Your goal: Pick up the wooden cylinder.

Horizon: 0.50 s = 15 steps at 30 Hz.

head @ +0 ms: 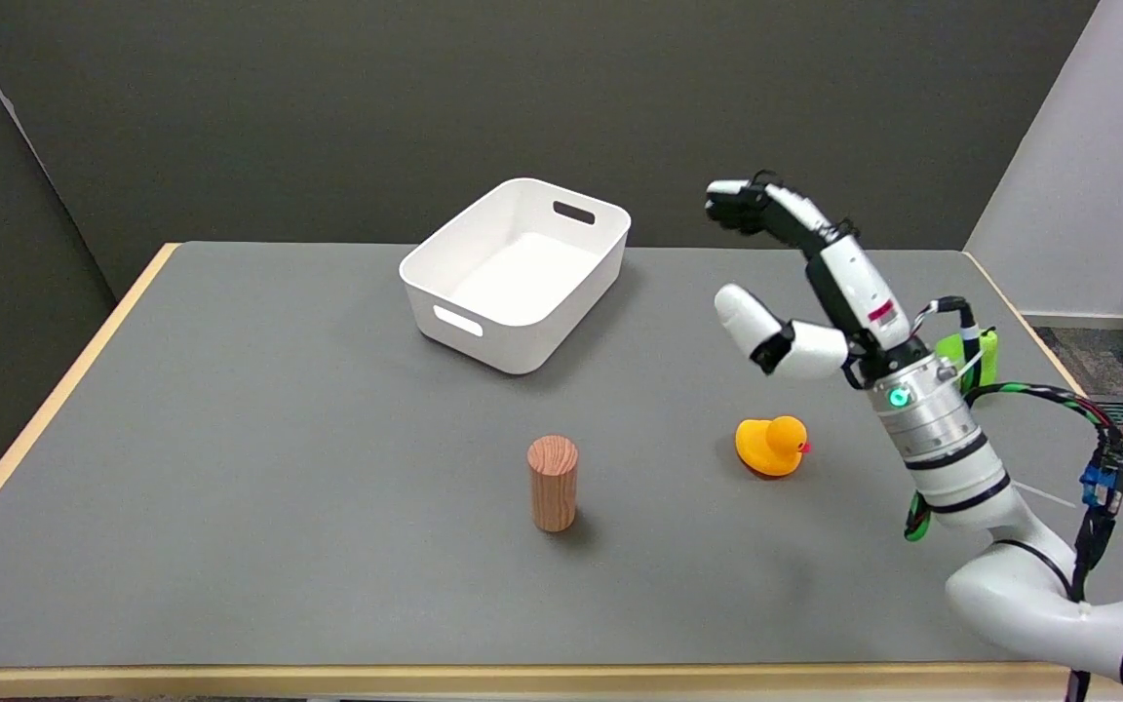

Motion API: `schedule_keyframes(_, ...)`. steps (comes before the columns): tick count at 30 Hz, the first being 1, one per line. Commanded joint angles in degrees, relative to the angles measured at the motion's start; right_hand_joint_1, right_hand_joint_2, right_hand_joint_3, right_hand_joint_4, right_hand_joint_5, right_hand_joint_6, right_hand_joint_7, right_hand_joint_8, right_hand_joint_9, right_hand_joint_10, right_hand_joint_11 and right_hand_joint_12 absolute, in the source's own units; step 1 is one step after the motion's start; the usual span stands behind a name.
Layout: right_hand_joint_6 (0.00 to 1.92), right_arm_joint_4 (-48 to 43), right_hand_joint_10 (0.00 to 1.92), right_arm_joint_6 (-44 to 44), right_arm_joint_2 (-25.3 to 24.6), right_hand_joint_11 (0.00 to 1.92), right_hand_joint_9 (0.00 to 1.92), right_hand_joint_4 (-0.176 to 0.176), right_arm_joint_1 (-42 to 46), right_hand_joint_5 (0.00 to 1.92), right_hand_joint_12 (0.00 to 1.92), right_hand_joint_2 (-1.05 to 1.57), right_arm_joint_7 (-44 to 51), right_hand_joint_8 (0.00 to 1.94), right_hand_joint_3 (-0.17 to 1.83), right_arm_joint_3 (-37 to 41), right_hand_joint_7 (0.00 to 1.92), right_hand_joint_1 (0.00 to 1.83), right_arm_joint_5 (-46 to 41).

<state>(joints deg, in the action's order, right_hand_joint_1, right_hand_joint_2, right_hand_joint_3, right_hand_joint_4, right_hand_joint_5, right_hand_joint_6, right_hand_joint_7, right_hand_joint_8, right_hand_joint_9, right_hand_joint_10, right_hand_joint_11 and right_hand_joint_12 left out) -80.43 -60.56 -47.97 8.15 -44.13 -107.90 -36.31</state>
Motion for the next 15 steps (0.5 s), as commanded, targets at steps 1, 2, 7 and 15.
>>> schedule_keyframes(1, 0.53, 0.9, 0.78, 3.97, -0.63, 0.11, 0.22, -0.086, 4.97, 0.26, 1.25, 0.62, -14.37, 0.5, 0.94, -5.54, 0.37, 0.39, 10.06)
schedule_keyframes(2, 0.53, 1.21, 0.77, 4.59, -0.94, 0.1, 0.21, -0.088, 4.89, 0.26, 1.24, 0.62, -15.23, 0.49, 0.94, -5.68, 0.37, 0.39, 10.83)
schedule_keyframes(7, 0.51, 1.95, 0.75, 10.85, -1.45, 0.08, 0.18, -0.092, 4.42, 0.26, 1.25, 0.64, -18.93, 0.45, 0.86, -6.38, 0.38, 0.44, 18.02)
schedule_keyframes(15, 0.46, 4.23, 0.7, 14.89, -4.43, 0.01, 0.1, -0.11, 3.44, 0.23, 1.2, 0.64, -19.04, 0.39, 0.83, -8.36, 0.32, 0.47, 22.52)
